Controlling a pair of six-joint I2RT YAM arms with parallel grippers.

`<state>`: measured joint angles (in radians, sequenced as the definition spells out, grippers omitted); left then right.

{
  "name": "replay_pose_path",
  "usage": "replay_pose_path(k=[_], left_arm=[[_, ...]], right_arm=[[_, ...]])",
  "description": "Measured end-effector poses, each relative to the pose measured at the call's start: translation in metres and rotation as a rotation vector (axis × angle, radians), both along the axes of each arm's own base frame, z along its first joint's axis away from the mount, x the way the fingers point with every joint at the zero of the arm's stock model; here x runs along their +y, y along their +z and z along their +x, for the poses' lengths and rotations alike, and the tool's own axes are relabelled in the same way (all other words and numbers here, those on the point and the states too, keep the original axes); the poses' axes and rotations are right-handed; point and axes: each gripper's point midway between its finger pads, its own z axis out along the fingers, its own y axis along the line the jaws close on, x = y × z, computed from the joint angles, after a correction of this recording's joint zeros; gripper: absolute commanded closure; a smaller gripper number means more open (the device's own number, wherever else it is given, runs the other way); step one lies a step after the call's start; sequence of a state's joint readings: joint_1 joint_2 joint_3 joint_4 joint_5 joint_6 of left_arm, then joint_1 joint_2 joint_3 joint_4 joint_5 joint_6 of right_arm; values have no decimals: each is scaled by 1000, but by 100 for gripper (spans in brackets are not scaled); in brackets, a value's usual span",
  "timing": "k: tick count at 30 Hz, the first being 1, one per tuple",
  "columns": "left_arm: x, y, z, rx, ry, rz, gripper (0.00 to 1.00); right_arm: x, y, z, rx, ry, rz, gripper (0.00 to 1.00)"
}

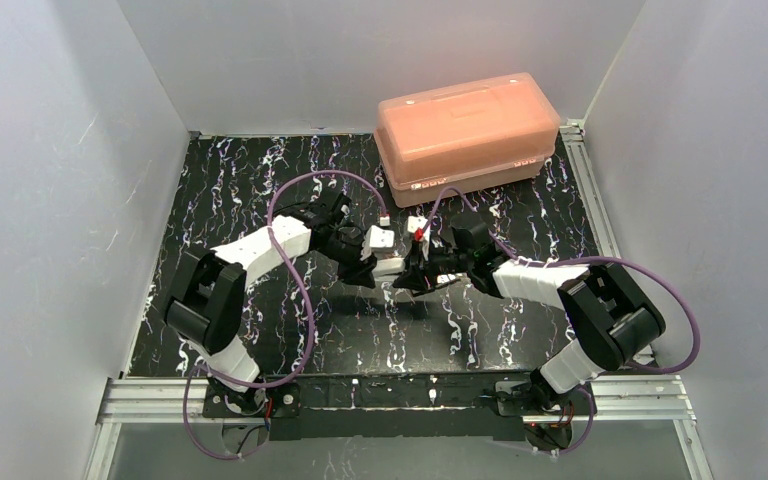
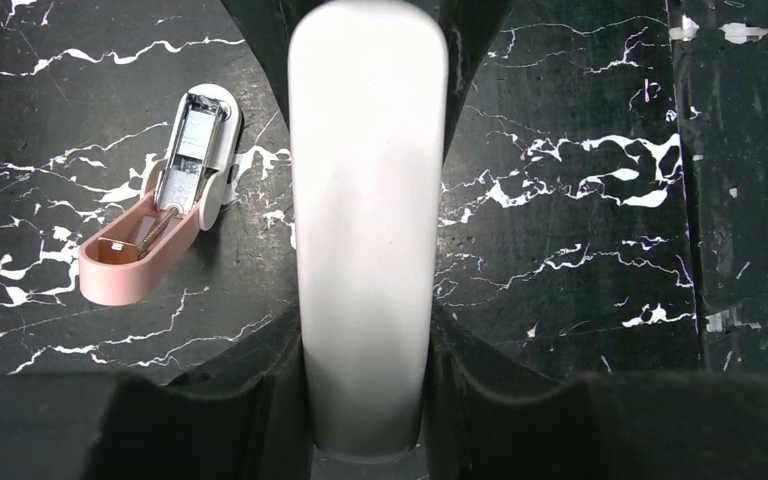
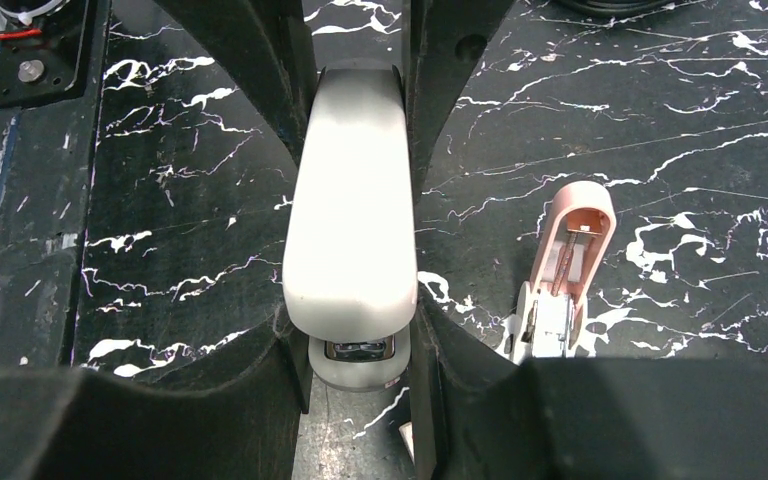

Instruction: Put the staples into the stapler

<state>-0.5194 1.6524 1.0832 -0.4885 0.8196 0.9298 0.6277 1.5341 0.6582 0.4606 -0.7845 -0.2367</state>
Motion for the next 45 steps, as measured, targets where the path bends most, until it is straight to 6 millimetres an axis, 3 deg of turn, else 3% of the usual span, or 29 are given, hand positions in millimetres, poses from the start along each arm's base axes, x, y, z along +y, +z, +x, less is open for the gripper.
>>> replay_pose_path(k=[5, 7, 16, 21, 27, 32, 45], left_arm=[[0, 0, 2, -5, -4, 10, 100], [1, -1, 4, -14, -1, 18, 100], [10, 6, 15, -138, 39, 54, 100], [11, 19, 23, -254, 74, 59, 100], [8, 24, 30, -376, 138, 62, 100], [2, 30, 40, -432, 183, 61, 100], [-7, 35, 45, -490, 216, 74, 100]], right_arm=[[0, 0, 3, 15, -16, -16, 37], [0, 1, 5, 35, -32, -27, 23], [-3, 32, 29, 113, -87, -85, 2], [-11, 42, 26, 279, -121, -86, 1], [-21, 52, 36, 569, -226, -10, 1], [-19, 62, 39, 719, -251, 39, 1], [-8, 62, 40, 885, -232, 89, 21]])
